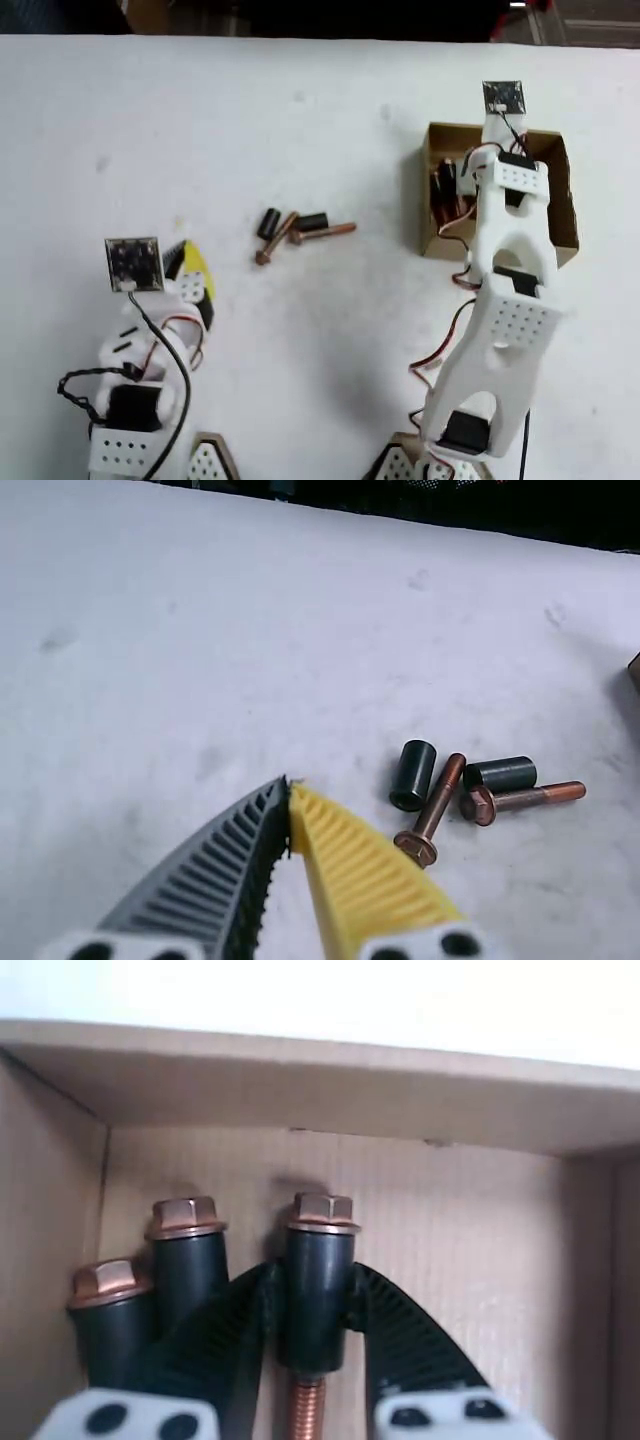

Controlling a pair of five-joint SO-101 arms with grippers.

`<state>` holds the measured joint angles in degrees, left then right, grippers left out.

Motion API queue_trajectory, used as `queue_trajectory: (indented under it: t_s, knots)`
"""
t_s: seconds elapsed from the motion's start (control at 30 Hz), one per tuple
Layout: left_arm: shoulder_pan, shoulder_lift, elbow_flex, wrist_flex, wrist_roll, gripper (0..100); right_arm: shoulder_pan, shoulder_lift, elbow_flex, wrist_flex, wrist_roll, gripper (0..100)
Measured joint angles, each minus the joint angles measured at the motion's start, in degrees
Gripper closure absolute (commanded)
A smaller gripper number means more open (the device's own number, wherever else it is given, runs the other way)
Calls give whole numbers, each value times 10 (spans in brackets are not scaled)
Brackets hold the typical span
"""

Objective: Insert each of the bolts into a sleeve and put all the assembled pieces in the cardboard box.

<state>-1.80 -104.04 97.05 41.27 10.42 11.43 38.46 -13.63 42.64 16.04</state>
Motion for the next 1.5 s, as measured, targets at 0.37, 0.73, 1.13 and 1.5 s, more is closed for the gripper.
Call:
queue_trajectory:
  t_s: [0.37,0.73,1.13,1.5]
  knots:
    - [0,0,0,0,0,977,-1,0,0,7,-1,869]
    - [0,0,0,0,0,977,0,-41,1,44,-1,872]
    - [0,0,0,0,0,977,-1,-151,1,141,-1,872]
    - [0,0,0,0,0,977,-69,-277,1,272,-1,872]
